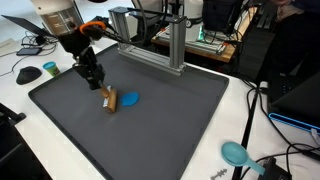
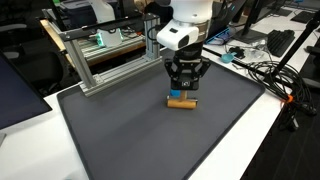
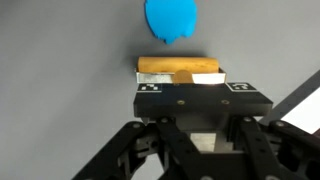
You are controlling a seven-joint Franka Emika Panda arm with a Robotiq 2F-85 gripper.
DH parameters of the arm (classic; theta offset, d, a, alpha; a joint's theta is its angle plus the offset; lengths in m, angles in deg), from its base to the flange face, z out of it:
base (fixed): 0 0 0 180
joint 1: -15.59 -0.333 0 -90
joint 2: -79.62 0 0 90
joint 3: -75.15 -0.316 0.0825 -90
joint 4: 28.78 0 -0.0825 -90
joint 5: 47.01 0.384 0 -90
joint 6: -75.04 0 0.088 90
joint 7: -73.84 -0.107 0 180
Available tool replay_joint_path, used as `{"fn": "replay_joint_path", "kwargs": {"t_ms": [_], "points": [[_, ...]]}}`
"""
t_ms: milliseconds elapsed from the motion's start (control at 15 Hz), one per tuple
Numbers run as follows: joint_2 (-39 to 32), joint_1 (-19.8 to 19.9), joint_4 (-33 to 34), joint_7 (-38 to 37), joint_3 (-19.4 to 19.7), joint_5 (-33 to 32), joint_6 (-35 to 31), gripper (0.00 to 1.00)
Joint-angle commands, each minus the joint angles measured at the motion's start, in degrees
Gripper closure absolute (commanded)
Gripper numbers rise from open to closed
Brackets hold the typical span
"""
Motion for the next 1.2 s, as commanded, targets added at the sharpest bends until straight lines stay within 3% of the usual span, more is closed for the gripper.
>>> {"fn": "replay_joint_path", "kwargs": {"t_ms": [0,467,1133], "points": [[-4.76,-0.43,-0.40,0.36,1.10,-2.54,-9.97,0.78],[2.23,-0.41,-6.29,1.46,1.31,-4.14,-8.38,0.78],[19.16,-4.37,-27.27,-1.57,1.47,-7.04,-15.18,0.78]]}}
